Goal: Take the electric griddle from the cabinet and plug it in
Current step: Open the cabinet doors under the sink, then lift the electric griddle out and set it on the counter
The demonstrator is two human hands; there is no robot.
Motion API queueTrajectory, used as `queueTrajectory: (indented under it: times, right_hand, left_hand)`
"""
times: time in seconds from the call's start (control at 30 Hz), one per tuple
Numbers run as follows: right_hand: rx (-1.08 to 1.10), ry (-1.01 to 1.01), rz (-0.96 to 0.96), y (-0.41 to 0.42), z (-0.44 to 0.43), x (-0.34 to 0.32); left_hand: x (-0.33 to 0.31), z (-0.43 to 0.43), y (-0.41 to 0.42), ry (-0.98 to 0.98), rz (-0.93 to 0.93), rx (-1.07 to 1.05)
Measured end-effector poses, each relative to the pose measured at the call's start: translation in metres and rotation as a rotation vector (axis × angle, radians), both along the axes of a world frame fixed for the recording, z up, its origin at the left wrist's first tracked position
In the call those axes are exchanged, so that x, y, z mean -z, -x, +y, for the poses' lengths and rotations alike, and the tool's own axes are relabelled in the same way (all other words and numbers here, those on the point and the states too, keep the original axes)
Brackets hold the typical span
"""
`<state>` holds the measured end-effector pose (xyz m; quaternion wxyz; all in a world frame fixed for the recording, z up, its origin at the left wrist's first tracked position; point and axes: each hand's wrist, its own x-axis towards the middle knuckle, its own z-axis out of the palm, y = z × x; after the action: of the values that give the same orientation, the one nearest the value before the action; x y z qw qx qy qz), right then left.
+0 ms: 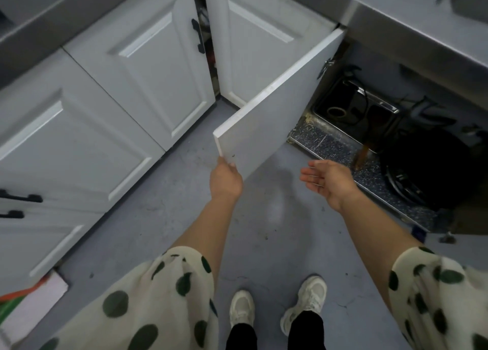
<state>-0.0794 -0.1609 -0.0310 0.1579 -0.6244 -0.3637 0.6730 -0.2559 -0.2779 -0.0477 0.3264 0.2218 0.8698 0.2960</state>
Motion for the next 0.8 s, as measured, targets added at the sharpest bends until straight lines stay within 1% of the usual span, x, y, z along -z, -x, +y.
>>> queueTrajectory:
  times: [0.1, 0.17, 0.3, 0.43, 0.47, 0.6, 0.8]
  right_hand:
    - [0.04, -0.016, -0.001, -0.021, 0.007, -0.011]
    - [0.067, -0.031, -0.004, -0.039, 0.014, -0.018]
    - [0.142, -0.045, 0.001, -0.084, 0.032, -0.025]
    - [0.252, -0.045, -0.004, -0.142, 0.054, -0.029]
    - [0.292, -0.049, -0.009, -0.171, 0.065, -0.029]
    - [0.328, -0.048, -0.039, -0.213, 0.078, -0.026]
    - [0.41, -0.011, -0.051, -0.3, 0.106, -0.009]
  left_hand:
    - [-0.001, 0.005, -0.018, 0.062, -0.013, 0.051]
    - [-0.004, 0.018, -0.031, 0.068, 0.019, 0.121]
    - [-0.017, 0.057, -0.07, 0.01, 0.078, 0.284]
    - [-0.024, 0.105, -0.122, -0.026, 0.054, 0.376]
    - [-0.024, 0.124, -0.149, -0.038, 0.041, 0.412]
    - [-0.023, 0.151, -0.184, -0.059, 0.052, 0.469]
    - [-0.008, 0.203, -0.27, -0.06, -0.019, 0.522]
